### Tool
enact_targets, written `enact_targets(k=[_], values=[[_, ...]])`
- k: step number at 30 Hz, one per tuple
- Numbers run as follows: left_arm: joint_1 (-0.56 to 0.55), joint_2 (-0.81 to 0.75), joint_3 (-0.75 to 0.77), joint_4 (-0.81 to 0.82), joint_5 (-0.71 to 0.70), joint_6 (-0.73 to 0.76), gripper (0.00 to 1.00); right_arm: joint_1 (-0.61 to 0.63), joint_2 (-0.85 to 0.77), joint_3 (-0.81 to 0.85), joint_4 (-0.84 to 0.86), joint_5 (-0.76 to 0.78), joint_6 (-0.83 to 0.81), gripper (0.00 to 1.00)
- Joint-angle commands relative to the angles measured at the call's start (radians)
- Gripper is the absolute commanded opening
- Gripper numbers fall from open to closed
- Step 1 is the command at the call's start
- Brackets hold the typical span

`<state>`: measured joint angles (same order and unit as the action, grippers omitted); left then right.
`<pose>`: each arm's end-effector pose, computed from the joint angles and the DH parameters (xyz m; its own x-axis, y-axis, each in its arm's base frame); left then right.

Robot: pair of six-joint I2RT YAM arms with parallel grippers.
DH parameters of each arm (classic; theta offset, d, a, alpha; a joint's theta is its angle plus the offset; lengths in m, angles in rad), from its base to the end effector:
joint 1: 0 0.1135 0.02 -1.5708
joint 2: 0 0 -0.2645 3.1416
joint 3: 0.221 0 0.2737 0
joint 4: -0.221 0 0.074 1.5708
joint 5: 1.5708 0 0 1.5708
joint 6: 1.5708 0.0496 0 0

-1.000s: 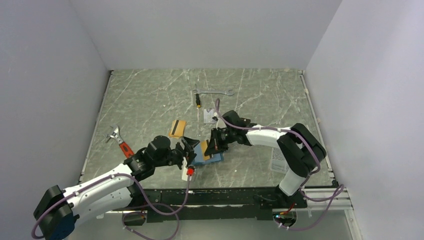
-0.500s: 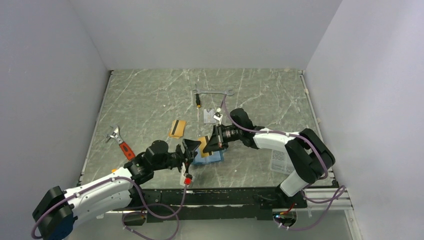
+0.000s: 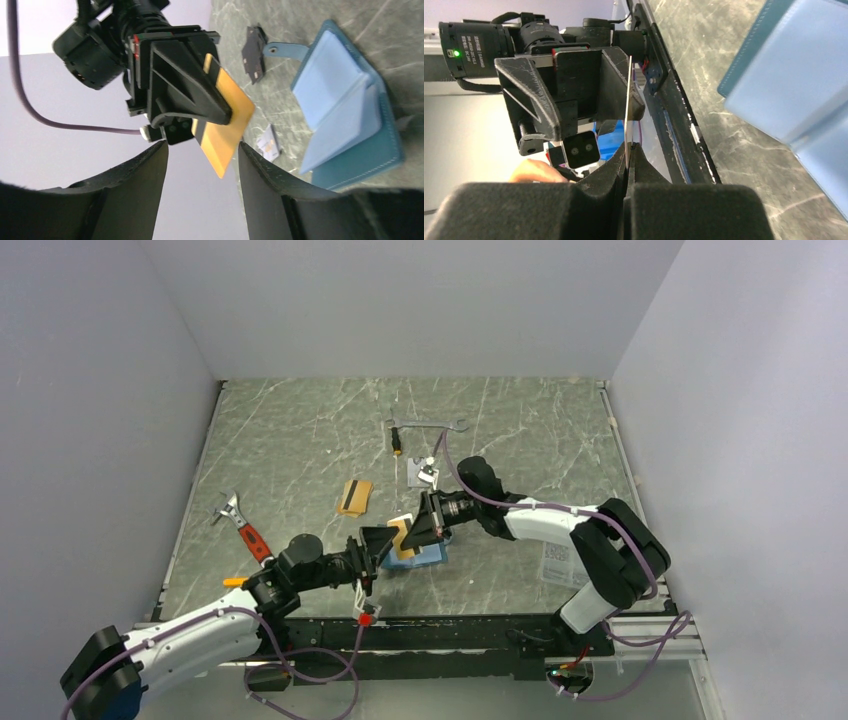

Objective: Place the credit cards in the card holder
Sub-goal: Insert the credit card into the card holder.

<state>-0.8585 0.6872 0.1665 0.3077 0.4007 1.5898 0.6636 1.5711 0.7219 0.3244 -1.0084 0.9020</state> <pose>0.1122 -0.1595 0.1752 0.9485 0.3101 -0.0639 0.1201 -0.1659 0.9788 0.2329 0.2354 0.1668 -0.9549 -0.2156 -0.2040 -0.2516 0.2230 0.9418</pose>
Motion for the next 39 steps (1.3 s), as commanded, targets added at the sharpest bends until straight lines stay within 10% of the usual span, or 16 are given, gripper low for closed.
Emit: enact_targets(k=[1, 20, 39], values=[[-0.007, -0.026, -0.008, 0.105, 0.040, 0.053, 0.58, 0.042, 0.017, 0.050, 0.088, -0.035, 0.034, 0.00], [-0.012, -0.099, -0.001, 0.146, -0.021, 0.016, 0.00, 0.064, 0.060, 0.061, 0.281, -0.080, 0.181, 0.15], [-0.011, -0.206, -0.053, 0.056, -0.012, 0.065, 0.00, -0.024, 0.024, -0.027, 0.439, -0.052, 0.310, 0.00]])
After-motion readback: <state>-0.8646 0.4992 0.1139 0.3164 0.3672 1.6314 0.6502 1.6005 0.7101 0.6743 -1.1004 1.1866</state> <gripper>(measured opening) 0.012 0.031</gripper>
